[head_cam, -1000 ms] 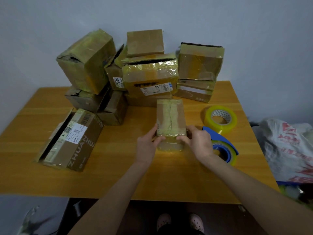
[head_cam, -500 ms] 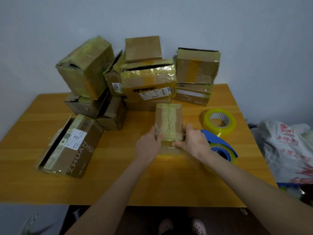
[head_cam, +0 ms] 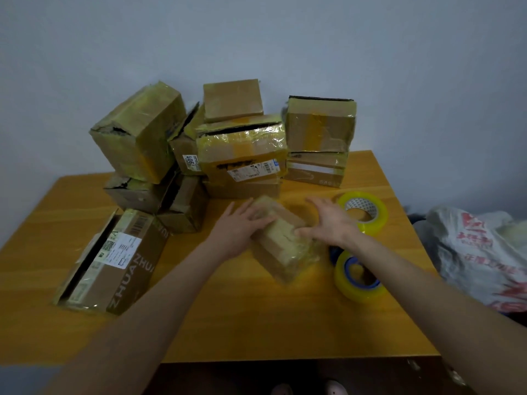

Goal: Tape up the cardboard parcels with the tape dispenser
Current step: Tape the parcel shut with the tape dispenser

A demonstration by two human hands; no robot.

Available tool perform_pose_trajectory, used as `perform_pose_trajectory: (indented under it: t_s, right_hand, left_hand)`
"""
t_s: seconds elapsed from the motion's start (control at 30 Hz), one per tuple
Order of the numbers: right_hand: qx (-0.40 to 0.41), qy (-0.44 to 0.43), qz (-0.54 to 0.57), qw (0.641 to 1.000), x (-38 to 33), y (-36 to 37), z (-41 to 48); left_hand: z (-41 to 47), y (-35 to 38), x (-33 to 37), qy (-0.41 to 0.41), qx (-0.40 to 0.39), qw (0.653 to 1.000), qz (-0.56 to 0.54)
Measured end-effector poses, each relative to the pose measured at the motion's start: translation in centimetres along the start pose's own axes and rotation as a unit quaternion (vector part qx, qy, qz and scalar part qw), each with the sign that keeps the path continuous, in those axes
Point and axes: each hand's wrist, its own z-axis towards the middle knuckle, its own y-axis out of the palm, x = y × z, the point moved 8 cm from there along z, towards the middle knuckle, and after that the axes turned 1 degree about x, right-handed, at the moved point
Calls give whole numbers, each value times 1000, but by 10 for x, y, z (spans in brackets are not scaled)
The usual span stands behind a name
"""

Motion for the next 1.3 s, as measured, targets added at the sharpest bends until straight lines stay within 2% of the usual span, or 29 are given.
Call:
perform_pose_trajectory:
  t_s: [0.07,0.13,0.23,0.37,0.4,0.47,0.53,0.6,0.67,0.83,1.0,1.1,1.3]
  right_hand:
    - [-48,32,45,997,8,19,2]
    - [7,54,33,998,12,25,-3]
    - [77,29,-8,997,1,30,-10]
    - [55,49,51,996,20,19,-13]
    - [68,66,44,995,34,9,-14]
    - [83,119,8,989,69,-7,-19]
    - [24,186,-47,981,107,-4,-26]
    - [-68,221,-77,970,135,17,-34]
    - [-106,227,-50,967,149,35,-37]
    - [-79,221,-43,971,153,36,-29]
    - [-111,224,88,964,137,33,-28]
    - [-105,210,174,956,129,18,-31]
    - [-72,146,245,956,101,-42,-33]
  left_hand:
    - [-11,-4,-12,-130,98,978,-131]
    - [-24,11,-9,-228,108,928,-272]
    - [-24,36,21,-224,27,903,-367]
    - [-18,30,20,-194,23,884,-425]
    - [-18,28,18,-191,22,886,-421]
    - [-20,20,22,-181,42,927,-326]
    - [-19,14,37,-150,63,965,-205]
    - [-18,21,50,-130,39,976,-171]
    - [-18,25,51,-119,35,978,-169]
    - [-19,28,37,-103,46,976,-187]
    - [-19,28,36,-95,45,972,-210]
    - [-20,26,37,-92,45,968,-228]
    - [-19,18,35,-83,-3,967,-241]
